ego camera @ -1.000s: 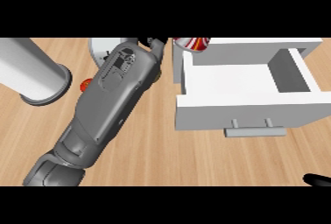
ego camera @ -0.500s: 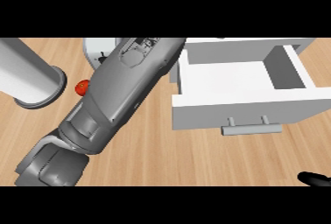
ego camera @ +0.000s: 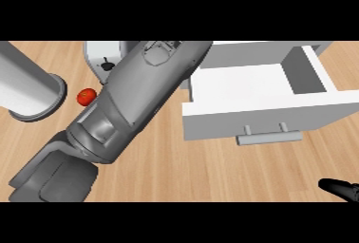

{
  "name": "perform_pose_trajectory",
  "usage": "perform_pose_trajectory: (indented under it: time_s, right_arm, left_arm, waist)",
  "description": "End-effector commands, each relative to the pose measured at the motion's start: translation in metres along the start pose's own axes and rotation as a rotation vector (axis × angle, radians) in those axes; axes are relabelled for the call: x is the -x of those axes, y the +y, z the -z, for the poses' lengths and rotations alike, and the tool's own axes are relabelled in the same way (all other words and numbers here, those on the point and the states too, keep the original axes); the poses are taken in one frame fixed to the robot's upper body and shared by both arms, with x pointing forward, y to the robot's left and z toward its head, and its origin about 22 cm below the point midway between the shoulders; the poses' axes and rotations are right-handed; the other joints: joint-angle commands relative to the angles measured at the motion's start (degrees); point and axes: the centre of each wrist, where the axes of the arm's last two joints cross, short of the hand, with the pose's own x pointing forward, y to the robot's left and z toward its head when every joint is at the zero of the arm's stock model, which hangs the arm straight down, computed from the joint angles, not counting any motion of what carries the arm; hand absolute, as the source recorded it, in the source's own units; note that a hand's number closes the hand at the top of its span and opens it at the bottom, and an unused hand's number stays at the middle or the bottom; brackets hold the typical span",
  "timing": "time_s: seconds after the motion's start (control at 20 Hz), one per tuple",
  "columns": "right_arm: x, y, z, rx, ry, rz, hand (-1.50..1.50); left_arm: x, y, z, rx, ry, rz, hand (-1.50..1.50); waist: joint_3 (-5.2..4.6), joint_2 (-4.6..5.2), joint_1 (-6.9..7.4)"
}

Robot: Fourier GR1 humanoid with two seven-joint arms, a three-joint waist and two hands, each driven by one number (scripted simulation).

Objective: Pick up the can, place it into the drawer and close the drawer

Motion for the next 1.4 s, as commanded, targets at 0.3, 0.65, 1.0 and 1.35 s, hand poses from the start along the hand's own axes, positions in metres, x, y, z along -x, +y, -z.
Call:
perform_pose_trajectory:
  time_s: [0.3,0.65,1.0,1.35]
  right_arm:
    - [-0.005,-0.009,0.006,-0.03,-0.018,-0.013,-1.5]
    - [-0.011,0.003,0.02,-0.098,-0.091,-0.155,-1.5]
    - [-0.02,0.017,0.036,-0.172,-0.183,-0.387,-1.5]
    - [-0.006,0.052,0.061,-0.21,-0.249,-0.618,-1.5]
  left_arm:
    - [0.001,-0.002,0.005,-0.161,-0.01,0.035,-1.5]
    - [0.004,-0.001,0.005,-0.173,-0.014,-0.011,-1.5]
    - [0.005,0.0,0.006,-0.158,0.0,-0.079,-1.5]
    - [-0.01,-0.002,0.007,-0.161,-0.019,-0.107,-1.5]
  waist:
    - [0.11,0.43,-2.21]
    - [0.08,0.81,-1.88]
    - [-0.04,0.69,-0.66]
    - [-0.06,0.72,1.51]
